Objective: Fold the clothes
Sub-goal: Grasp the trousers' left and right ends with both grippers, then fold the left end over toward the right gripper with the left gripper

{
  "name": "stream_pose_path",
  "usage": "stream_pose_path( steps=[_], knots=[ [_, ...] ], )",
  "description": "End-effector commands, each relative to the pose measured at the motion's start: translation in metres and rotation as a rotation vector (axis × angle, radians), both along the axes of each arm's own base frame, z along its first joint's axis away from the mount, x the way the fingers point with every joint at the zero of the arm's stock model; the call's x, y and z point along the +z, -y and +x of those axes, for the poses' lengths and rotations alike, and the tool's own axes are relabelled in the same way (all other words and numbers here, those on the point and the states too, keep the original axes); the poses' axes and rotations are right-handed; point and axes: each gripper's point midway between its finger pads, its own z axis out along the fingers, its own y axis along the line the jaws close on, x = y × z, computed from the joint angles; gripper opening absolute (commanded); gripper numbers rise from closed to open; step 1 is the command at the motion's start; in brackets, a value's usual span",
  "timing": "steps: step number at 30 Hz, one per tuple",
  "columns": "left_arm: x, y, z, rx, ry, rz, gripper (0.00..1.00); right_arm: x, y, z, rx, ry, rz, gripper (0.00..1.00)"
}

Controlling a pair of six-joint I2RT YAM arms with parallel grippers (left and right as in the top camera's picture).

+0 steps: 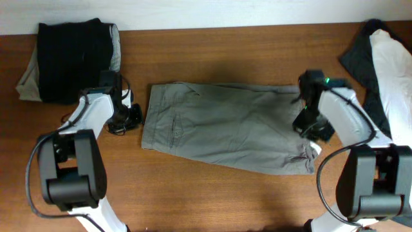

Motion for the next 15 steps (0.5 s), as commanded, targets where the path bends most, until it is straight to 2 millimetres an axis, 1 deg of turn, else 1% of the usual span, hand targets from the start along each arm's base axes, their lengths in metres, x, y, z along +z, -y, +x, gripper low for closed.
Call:
stream_pose_path(
  steps=[1,2,3,4,5,9,12,15],
  knots=[
    [0.044,0.008,0.024,-0.05,0.172,-0.039,0.94,0.03,-0.022,0.032,0.161,0.085,0.134,0.27],
    [0.046,0.015,0.027,-0.091,0.194,-0.074,0.99,0.031,-0.036,0.038,0.228,0.106,0.217,0.56],
    [0.046,0.026,0.031,-0.142,0.219,-0.135,0.99,0.032,-0.052,0.042,0.293,0.128,0.309,0.82],
    [0.046,0.035,0.034,-0.176,0.233,-0.18,0.99,0.032,-0.059,0.043,0.318,0.136,0.35,0.97],
    [0.039,0.038,0.034,-0.182,0.225,-0.198,0.99,0.032,-0.059,0.044,0.322,0.138,0.352,0.99],
    [0.024,0.038,0.034,-0.191,0.2,-0.203,0.99,0.032,-0.059,0.043,0.331,0.137,0.352,0.99],
    [0.004,0.039,0.029,-0.185,0.147,-0.211,0.99,0.032,-0.059,0.043,0.332,0.136,0.352,0.99],
    [-0.004,0.04,0.027,-0.184,0.127,-0.222,0.99,0.032,-0.059,0.043,0.332,0.136,0.348,0.98]
  ],
)
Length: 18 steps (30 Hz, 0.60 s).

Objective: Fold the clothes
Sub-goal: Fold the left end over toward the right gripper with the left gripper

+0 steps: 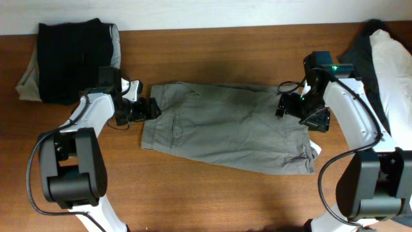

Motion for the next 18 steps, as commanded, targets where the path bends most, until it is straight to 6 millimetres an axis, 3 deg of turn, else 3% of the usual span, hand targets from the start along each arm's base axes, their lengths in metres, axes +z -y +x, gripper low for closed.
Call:
stream_pose_path(
  steps=[1,5,7,8,12,14,15,17,18],
  knots=[
    [-0.013,0.004,-0.004,-0.018,-0.032,-0.025,0.99,0.005,-0.002,0.004,0.014,0.02,0.004,0.99],
    [-0.023,0.021,-0.011,-0.045,-0.071,-0.099,0.98,0.005,-0.002,0.006,0.014,0.028,0.004,0.99],
    [-0.021,0.032,-0.013,-0.066,-0.076,-0.131,0.75,0.005,-0.002,0.006,0.014,0.029,0.004,0.98],
    [-0.02,0.038,-0.015,-0.079,-0.081,-0.141,0.71,0.005,-0.002,0.006,0.014,0.029,0.004,0.99],
    [-0.022,0.053,-0.027,-0.113,-0.124,-0.141,0.71,0.005,-0.002,0.006,0.015,0.029,0.004,0.99],
    [-0.022,0.058,-0.028,-0.126,-0.124,-0.139,0.61,0.005,-0.002,0.006,0.015,0.029,0.004,0.99],
    [-0.022,0.059,-0.028,-0.129,-0.122,-0.139,0.5,0.005,-0.002,0.005,0.015,0.028,0.004,0.99],
    [-0.022,0.057,-0.026,-0.125,-0.117,-0.134,0.05,0.005,-0.002,0.005,0.015,0.026,0.004,0.99],
    [-0.023,0.054,-0.026,-0.12,-0.118,-0.121,0.01,0.004,-0.002,0.005,0.015,0.024,0.004,0.99]
  ],
)
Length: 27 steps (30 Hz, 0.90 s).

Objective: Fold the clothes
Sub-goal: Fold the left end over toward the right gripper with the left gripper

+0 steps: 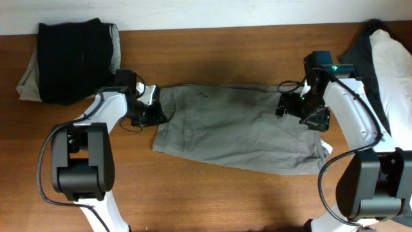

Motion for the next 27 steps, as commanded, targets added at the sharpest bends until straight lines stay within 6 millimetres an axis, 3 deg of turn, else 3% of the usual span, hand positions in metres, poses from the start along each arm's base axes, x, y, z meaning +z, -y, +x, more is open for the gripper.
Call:
stream_pose_path(
  steps=[1,3,8,12,13,14,17,19,22,24,27],
  knots=[
    [-0.014,-0.007,-0.006,0.004,-0.035,0.022,0.01,0.003,-0.002,0.001,0.005,0.008,0.005,0.99],
    [-0.018,-0.023,-0.007,0.065,-0.061,0.071,0.01,-0.002,-0.002,-0.004,0.005,-0.008,0.005,0.99],
    [-0.009,-0.093,-0.006,0.223,-0.121,0.147,0.01,-0.015,-0.003,-0.013,0.004,-0.038,0.007,1.0],
    [0.031,-0.121,-0.001,0.229,-0.115,0.154,0.01,-0.021,-0.014,-0.002,0.012,0.013,0.062,0.97],
    [0.045,-0.123,0.004,0.232,-0.098,0.155,0.01,-0.025,-0.018,0.0,0.021,0.025,0.067,0.96],
    [0.071,-0.12,0.012,0.227,-0.047,0.156,0.01,-0.031,-0.023,0.0,0.036,0.033,0.07,0.94],
    [0.124,-0.103,0.018,0.187,0.058,0.164,0.0,-0.057,-0.042,-0.001,0.078,0.06,0.072,0.86],
    [0.171,-0.064,0.008,0.115,0.14,0.145,0.01,-0.072,-0.05,0.0,0.086,0.067,0.074,0.59],
    [0.2,-0.024,-0.001,0.037,0.212,0.088,0.0,-0.084,-0.05,0.0,0.085,0.045,0.074,0.44],
    [0.223,0.017,-0.012,-0.05,0.274,0.032,0.01,-0.1,-0.05,-0.003,0.087,0.005,0.072,0.33],
    [0.231,0.066,-0.021,-0.138,0.308,-0.015,0.01,-0.112,-0.056,-0.004,0.087,-0.021,0.102,0.3]
  ],
)
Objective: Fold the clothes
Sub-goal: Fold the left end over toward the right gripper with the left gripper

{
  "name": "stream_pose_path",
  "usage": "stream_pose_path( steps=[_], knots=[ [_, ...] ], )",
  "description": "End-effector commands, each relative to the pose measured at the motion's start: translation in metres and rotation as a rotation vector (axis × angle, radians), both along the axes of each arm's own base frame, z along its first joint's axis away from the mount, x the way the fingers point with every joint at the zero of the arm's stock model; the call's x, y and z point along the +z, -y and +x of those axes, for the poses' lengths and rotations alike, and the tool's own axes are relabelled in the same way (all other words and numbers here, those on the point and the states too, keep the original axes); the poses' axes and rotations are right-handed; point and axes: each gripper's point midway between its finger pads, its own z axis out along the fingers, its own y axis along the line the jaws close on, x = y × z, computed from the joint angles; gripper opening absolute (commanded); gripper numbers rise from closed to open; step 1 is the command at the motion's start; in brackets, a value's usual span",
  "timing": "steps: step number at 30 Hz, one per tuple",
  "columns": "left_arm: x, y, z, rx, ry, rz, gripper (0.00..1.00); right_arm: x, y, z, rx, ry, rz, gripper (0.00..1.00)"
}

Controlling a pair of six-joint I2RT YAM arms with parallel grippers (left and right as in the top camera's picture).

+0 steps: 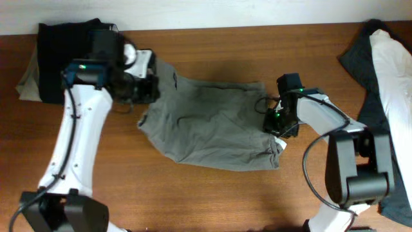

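Observation:
The grey shorts [212,125] lie rumpled across the middle of the wooden table [212,193]. My left gripper [152,87] is raised over their upper left corner and is shut on the cloth, which hangs pulled up from it. My right gripper [273,121] sits low at the right edge of the shorts, shut on the fabric there; its fingertips are hidden under the wrist. The hem below it curls up pale.
A folded stack, black cloth on beige [61,55], rests at the back left, just behind my left arm. A heap of white and dark clothes [386,64] lies along the right edge.
My left arm has risen and swung back with the shorts' left corner lifted. My right gripper is now further left and nearer the front, and the shorts are bunched shorter between the two.
Both grippers first stood beside the flat shorts, one at each end. They then closed in on the left and right edges. After that the shorts were shifted a little rightward. Now the left corner is lifted and the right edge is pushed inward.

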Motion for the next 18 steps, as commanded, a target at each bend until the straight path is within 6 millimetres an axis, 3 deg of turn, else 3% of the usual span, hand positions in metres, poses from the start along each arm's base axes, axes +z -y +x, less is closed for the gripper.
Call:
stream_pose_path(
  steps=[1,7,14,16,18],
  knots=[
    [0.023,0.052,-0.009,-0.083,0.051,-0.082,0.0,-0.014,-0.009,-0.007,0.0,-0.046,0.042,0.29],
    [0.03,0.124,-0.012,-0.171,0.114,-0.143,0.01,-0.015,-0.009,-0.007,0.001,-0.045,0.045,0.3],
    [-0.038,0.177,-0.018,-0.268,-0.018,-0.109,0.01,-0.015,-0.009,-0.006,0.0,-0.041,0.045,0.29],
    [-0.045,0.189,-0.02,-0.292,-0.024,-0.118,0.01,-0.015,-0.01,-0.006,0.0,-0.041,0.046,0.29],
    [-0.038,0.201,-0.022,-0.323,-0.001,-0.157,0.01,-0.015,-0.01,-0.006,0.0,-0.042,0.048,0.29]
  ],
)
